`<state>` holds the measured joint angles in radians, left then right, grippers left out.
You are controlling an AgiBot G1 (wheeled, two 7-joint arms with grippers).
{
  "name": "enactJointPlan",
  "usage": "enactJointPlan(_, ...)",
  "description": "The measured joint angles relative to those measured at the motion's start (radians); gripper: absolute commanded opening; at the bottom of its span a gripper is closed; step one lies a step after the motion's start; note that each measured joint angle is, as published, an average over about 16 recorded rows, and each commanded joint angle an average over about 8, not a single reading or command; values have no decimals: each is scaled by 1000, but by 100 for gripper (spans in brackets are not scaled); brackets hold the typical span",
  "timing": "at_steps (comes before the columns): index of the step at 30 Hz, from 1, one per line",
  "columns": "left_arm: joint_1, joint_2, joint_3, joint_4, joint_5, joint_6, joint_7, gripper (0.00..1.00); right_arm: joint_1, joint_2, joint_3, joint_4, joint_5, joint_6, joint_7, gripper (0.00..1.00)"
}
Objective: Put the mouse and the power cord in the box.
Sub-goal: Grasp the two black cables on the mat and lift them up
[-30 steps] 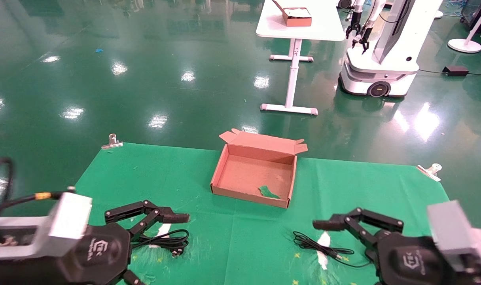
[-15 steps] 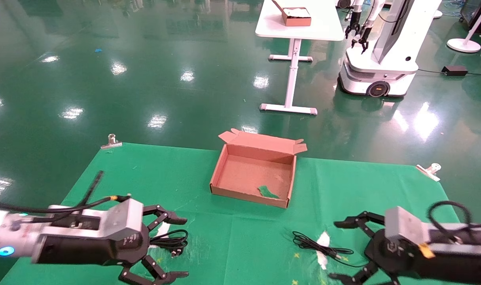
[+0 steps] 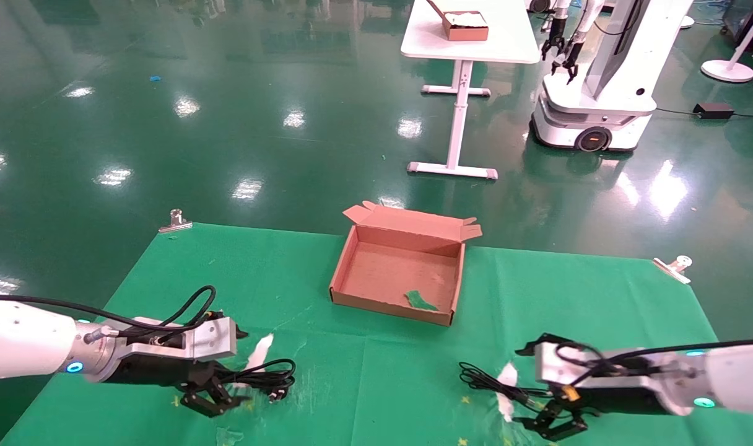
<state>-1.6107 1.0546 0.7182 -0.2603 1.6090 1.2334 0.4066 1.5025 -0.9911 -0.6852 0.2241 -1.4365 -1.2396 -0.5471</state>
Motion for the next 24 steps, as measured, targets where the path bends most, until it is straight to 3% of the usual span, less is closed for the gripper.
enactJointPlan(11,-27,74,29,144,59,-144,98,100,39,-88,-14,-147,-29,86,-127,100)
enactJointPlan(13,-30,81,30,159,62,-153,109,98,41,-94,-13,-160,-27,92,-140,90)
enactJointPlan(14,-32,84,31,166,64,-157,115,90,42,-97,-12,-166,-27,95,-147,78)
enactJointPlan(20,-43,93,35,197,70,-170,138,15,47,-109,-8,-189,-21,106,-174,5)
enactJointPlan(22,-46,94,35,202,71,-171,142,0,49,-111,-7,-193,-20,108,-180,0)
enactJointPlan(24,-48,95,36,205,72,-172,145,0,49,-112,-6,-195,-20,110,-184,0)
